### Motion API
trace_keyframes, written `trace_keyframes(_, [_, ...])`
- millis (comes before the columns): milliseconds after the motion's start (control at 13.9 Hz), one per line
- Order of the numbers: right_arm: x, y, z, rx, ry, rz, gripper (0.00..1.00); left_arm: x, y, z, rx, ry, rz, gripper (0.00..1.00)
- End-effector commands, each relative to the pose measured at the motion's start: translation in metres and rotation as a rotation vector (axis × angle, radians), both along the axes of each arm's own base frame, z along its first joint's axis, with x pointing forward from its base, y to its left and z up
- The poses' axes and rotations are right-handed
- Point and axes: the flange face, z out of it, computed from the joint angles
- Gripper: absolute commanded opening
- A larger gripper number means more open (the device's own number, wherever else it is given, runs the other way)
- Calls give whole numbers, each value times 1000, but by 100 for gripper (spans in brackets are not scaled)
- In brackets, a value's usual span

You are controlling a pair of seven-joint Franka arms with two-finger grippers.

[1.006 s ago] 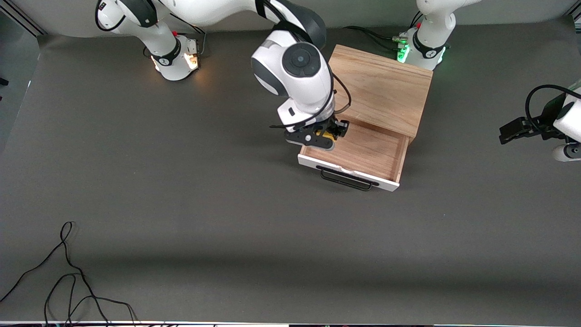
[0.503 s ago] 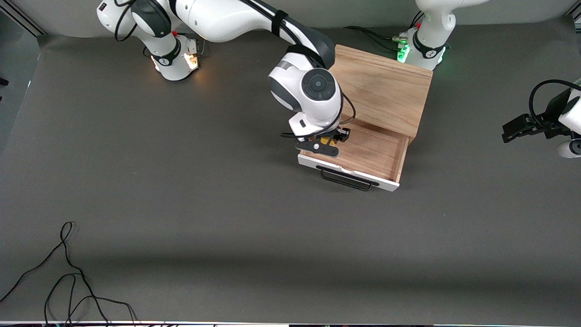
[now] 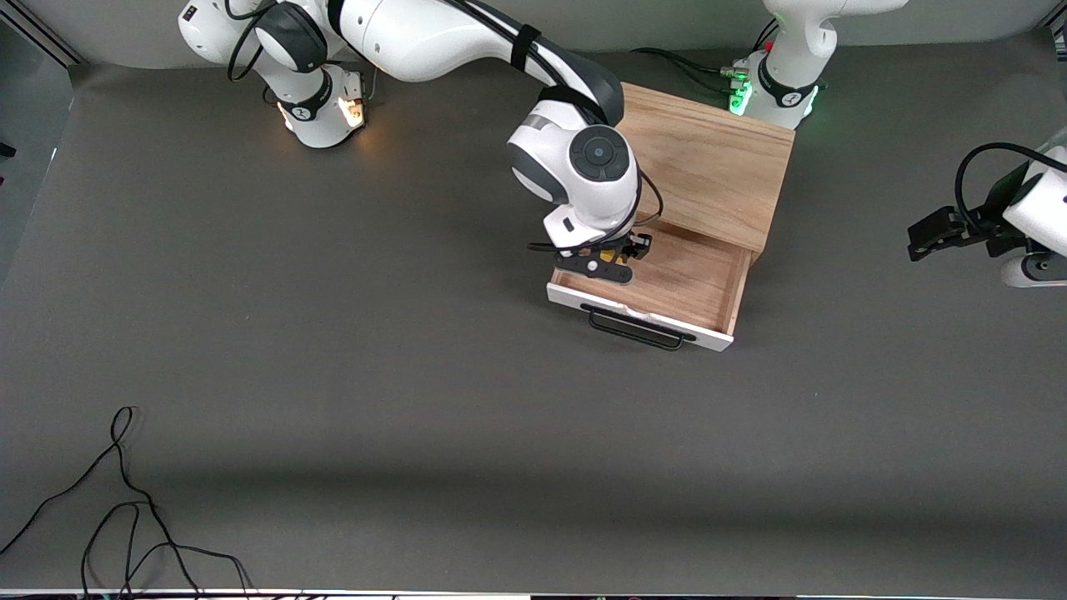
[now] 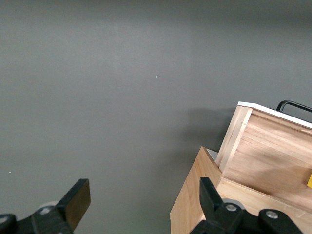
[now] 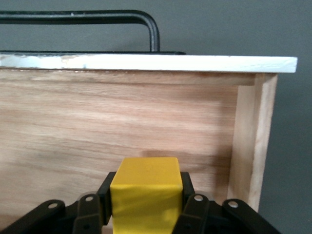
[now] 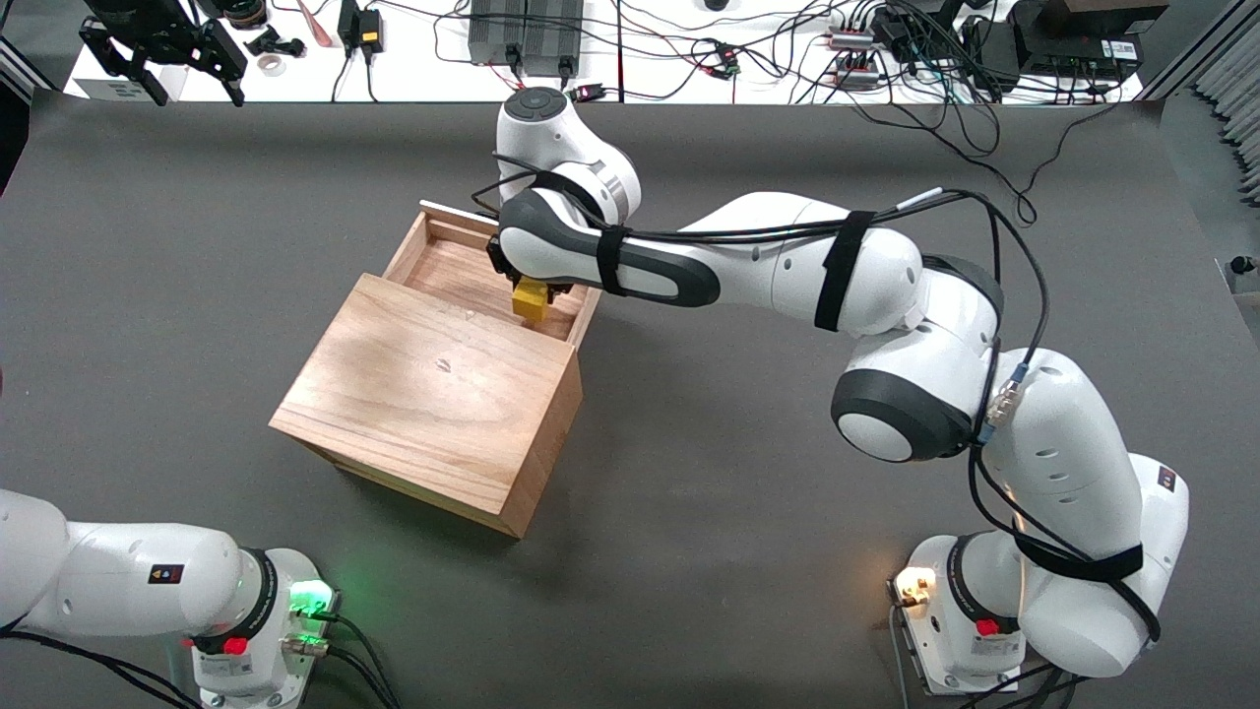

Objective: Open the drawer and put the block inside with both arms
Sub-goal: 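Lower the cube into the drawer and open the right gripper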

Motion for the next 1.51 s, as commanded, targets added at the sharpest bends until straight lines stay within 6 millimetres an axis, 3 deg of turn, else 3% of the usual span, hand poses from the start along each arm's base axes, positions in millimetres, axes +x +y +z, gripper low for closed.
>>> trace_keyframes(0, [-1,10,5,12,-49,-27,47,-5,-1,8,-10,-2,-18,100])
trace_keyframes(144, [-7,17,-1,23,-65,-18,48,-5,5,8,-15,-5,-9,100])
trace_keyframes(216, [-7,17,-4,19,-66,-17,54,-5,5,9,-15,-6,-11,100])
trace_keyframes(431, [-9,19,-13,-5,-75,-38,100,-6,7,10,-14,-3,-40,100])
trace_keyframes(575, [-9,18,-13,-9,-78,-41,100,-7,8,11,-14,-4,-38,100])
trace_keyframes(790, [-7,16,6,-4,-84,-43,100,-5,8,15,-14,-13,-38,100])
trace_keyframes(1078, [3,-13,82,-22,-84,-55,100,-4,8,15,-14,-13,-37,100])
trace_keyframes(1293, [41,-81,156,-26,-91,-67,100,-4,7,14,-11,-12,-38,100])
trace_keyframes(1437, [65,-143,188,-29,-90,-38,100,-4,8,14,-12,-12,-35,100])
